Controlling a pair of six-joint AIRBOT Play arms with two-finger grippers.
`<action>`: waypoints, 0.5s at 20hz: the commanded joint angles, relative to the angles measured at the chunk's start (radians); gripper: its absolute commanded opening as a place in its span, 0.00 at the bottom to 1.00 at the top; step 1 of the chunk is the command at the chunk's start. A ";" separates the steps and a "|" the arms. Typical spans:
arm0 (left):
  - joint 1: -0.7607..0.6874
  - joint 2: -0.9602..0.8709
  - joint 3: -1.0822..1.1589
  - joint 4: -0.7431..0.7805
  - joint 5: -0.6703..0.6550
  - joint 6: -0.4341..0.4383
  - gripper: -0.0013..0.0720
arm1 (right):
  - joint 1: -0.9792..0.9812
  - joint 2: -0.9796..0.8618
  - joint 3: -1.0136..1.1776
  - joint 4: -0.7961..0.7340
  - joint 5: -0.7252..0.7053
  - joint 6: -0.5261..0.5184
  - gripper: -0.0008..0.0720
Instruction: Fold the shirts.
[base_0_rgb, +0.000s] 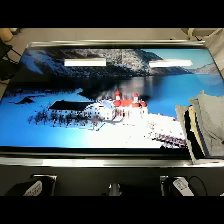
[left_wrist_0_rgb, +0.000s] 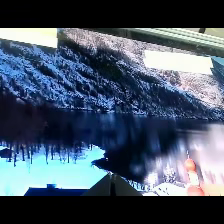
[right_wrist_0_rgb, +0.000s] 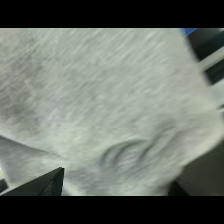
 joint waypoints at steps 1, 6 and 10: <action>-0.018 0.001 0.003 -0.004 0.001 0.020 0.05 | 0.000 0.001 0.184 -0.197 0.003 -0.047 0.95; -0.115 -0.013 0.053 0.045 0.075 0.008 0.05 | 0.045 -0.002 0.514 -0.108 -0.294 -0.067 0.84; -0.292 -0.160 0.196 0.545 0.059 -0.185 0.04 | 0.391 -0.037 0.534 -0.026 -0.302 -0.089 0.84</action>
